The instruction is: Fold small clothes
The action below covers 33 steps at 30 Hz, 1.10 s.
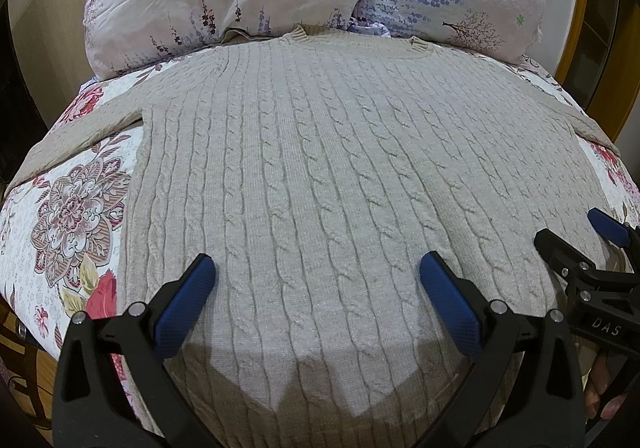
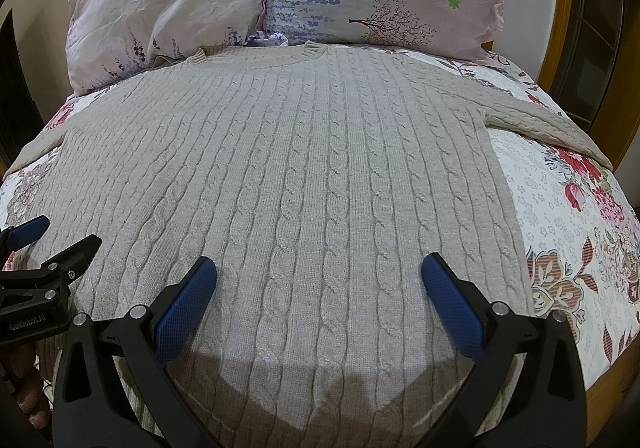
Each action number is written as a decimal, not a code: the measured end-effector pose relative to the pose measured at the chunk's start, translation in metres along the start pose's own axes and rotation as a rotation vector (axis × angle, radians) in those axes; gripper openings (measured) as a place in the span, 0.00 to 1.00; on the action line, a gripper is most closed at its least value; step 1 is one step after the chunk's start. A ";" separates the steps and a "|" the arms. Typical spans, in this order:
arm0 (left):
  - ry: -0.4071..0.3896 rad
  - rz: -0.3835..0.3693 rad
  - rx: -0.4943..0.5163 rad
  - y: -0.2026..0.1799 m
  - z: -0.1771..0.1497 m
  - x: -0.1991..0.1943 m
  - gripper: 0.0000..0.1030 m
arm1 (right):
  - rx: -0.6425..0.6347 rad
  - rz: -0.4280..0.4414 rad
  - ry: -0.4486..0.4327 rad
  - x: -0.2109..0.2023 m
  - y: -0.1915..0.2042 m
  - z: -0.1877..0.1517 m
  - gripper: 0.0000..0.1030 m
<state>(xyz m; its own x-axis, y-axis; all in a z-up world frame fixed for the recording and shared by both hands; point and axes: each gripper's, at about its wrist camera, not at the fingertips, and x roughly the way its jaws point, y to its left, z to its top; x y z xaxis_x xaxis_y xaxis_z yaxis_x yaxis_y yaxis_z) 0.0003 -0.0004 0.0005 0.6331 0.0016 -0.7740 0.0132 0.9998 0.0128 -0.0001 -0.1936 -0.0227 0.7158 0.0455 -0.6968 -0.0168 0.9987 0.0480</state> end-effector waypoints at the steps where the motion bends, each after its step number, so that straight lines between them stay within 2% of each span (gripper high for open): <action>1: 0.000 0.000 0.000 0.000 0.000 0.000 0.98 | 0.000 0.000 0.000 0.000 0.000 0.000 0.99; 33: 0.002 0.000 0.001 0.000 0.000 0.001 0.98 | 0.000 -0.001 0.023 0.003 0.000 0.002 0.99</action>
<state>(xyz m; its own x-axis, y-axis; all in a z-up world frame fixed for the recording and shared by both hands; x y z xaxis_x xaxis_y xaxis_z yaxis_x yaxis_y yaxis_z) 0.0007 -0.0005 -0.0007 0.6317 0.0020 -0.7752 0.0133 0.9998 0.0135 0.0031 -0.1938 -0.0234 0.6998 0.0448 -0.7129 -0.0159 0.9988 0.0471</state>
